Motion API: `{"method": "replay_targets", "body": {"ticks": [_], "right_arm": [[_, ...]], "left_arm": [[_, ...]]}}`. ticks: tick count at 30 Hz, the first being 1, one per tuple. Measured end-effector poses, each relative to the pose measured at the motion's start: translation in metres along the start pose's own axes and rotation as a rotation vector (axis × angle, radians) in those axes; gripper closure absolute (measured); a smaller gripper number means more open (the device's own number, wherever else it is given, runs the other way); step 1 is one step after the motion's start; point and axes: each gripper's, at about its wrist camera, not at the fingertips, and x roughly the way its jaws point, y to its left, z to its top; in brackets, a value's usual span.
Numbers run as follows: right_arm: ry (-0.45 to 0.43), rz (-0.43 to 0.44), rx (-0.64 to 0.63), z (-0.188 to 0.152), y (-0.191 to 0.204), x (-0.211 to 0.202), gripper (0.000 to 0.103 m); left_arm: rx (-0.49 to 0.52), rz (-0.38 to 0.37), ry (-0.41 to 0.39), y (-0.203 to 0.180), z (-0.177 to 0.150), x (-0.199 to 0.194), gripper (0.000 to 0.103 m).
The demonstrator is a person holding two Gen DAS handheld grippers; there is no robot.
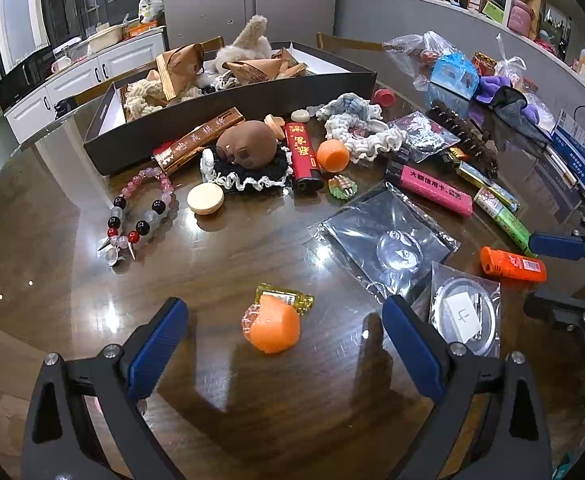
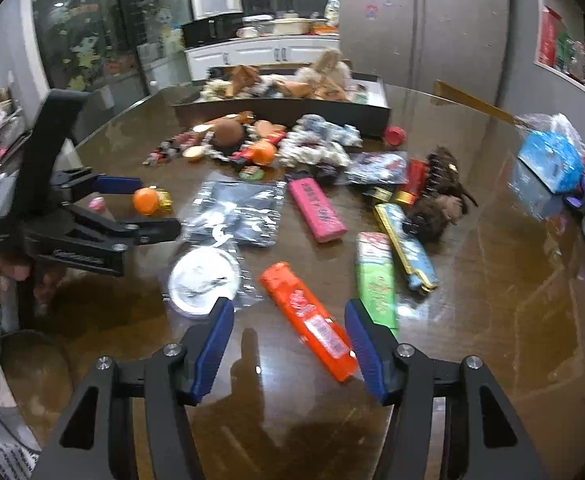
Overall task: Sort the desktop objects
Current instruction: 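Grasp the orange lighter with the right gripper, then grasp the small gold-wrapped item with the left gripper while the right lifts the lighter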
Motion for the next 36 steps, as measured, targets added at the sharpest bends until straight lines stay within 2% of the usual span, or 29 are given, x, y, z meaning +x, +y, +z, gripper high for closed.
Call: {"method": "replay_targets", "body": {"ticks": [4, 6, 9, 10, 11, 12, 16, 18, 22, 25, 36], "right_arm": [[0.06, -0.07, 0.001, -0.002, -0.003, 0.014, 0.046], [0.063, -0.086, 0.003, -0.003, -0.005, 0.015, 0.048], [0.059, -0.095, 0.006, -0.005, -0.004, 0.013, 0.065], [0.057, -0.094, 0.011, -0.005, -0.004, 0.013, 0.077], [0.053, -0.093, 0.023, -0.006, -0.004, 0.012, 0.083], [0.051, -0.106, 0.034, -0.006, -0.004, 0.011, 0.083], [0.046, -0.116, 0.059, -0.007, -0.003, 0.011, 0.083], [0.045, -0.108, 0.079, -0.007, -0.004, 0.011, 0.083], [0.046, -0.1, 0.111, -0.006, -0.006, 0.01, 0.083], [0.046, -0.097, 0.118, -0.005, -0.007, 0.009, 0.083], [-0.015, -0.066, 0.135, 0.017, -0.009, -0.007, 0.083]], "left_arm": [[0.002, 0.002, 0.001, 0.0, 0.0, 0.001, 0.005], [0.004, 0.003, 0.001, 0.0, 0.001, 0.001, 0.005], [0.003, 0.011, 0.0, 0.001, 0.0, 0.001, 0.008], [0.002, 0.018, -0.005, 0.001, 0.001, 0.0, 0.011], [0.0, 0.027, -0.013, 0.002, 0.001, -0.001, 0.02], [-0.008, 0.032, -0.02, 0.004, 0.001, -0.003, 0.031], [-0.027, 0.05, -0.039, 0.012, -0.001, -0.007, 0.051], [-0.026, 0.052, -0.042, 0.015, -0.001, -0.009, 0.075], [-0.019, 0.054, -0.036, 0.015, -0.002, -0.01, 0.075], [-0.019, 0.021, -0.027, 0.012, -0.002, -0.012, 0.075], [-0.016, 0.006, -0.063, 0.011, 0.007, -0.029, 0.075]]}}
